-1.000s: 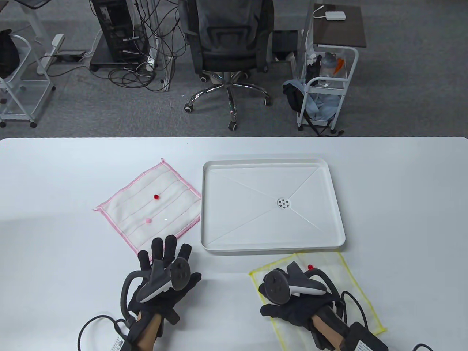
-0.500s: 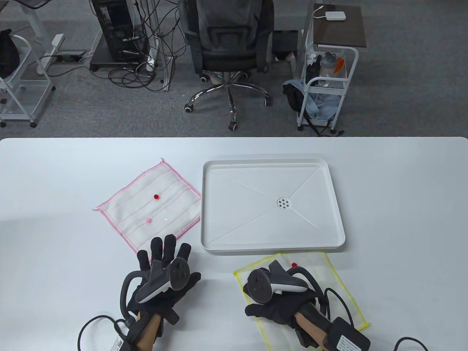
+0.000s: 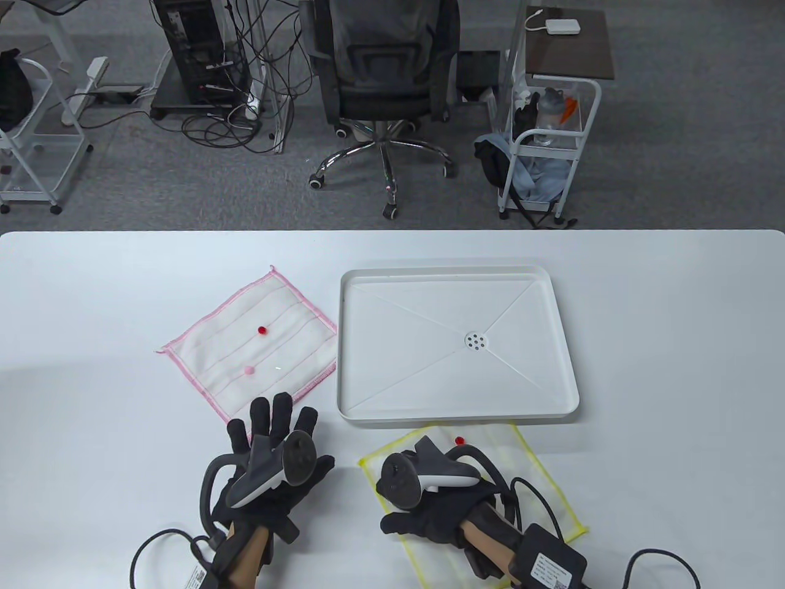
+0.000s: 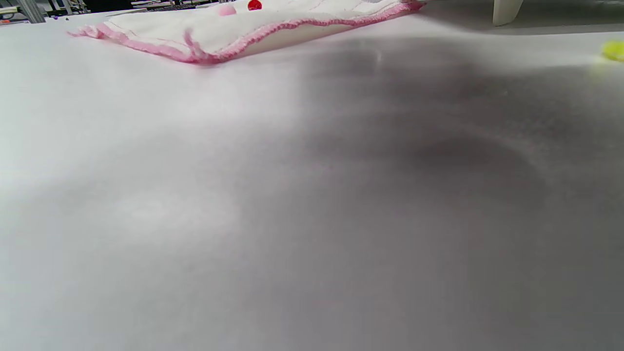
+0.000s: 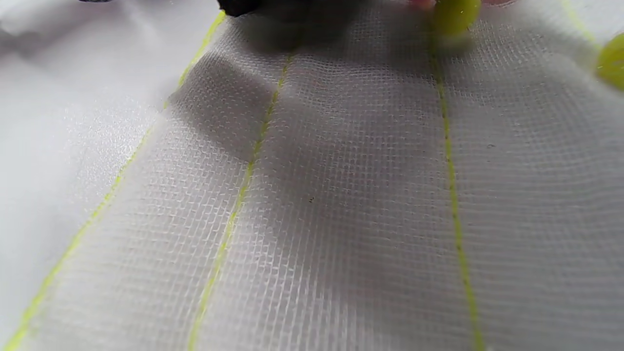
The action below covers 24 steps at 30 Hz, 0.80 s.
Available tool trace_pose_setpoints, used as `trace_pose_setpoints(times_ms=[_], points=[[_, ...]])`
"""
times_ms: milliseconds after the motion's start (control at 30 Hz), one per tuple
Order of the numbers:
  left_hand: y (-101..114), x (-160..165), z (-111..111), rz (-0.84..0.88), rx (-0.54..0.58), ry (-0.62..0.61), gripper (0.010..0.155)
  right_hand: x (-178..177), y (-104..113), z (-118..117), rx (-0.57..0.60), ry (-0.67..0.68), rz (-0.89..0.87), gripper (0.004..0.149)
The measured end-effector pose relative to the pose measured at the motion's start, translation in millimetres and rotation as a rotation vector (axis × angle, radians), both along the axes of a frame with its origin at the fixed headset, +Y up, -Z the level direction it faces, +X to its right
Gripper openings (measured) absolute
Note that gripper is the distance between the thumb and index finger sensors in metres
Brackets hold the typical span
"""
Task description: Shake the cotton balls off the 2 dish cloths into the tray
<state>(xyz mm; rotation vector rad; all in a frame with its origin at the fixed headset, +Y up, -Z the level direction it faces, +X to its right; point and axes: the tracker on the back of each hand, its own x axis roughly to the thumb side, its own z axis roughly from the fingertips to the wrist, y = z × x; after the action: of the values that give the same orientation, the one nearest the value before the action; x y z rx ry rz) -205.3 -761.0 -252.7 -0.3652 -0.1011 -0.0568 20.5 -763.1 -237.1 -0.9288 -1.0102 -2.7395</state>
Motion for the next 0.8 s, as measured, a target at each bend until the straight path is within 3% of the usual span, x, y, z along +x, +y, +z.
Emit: trace_pose_setpoints(times_ms=[600, 800], points=[[6, -5, 0, 0.017, 0.032, 0.032, 0.078, -28, -2, -3, -0.002, 0.028, -0.001, 0.072], [5, -5, 0, 0.012, 0.045, 0.03, 0.078, -13, 33, 5, 0.021, 0.043, -0.178, 0.07]])
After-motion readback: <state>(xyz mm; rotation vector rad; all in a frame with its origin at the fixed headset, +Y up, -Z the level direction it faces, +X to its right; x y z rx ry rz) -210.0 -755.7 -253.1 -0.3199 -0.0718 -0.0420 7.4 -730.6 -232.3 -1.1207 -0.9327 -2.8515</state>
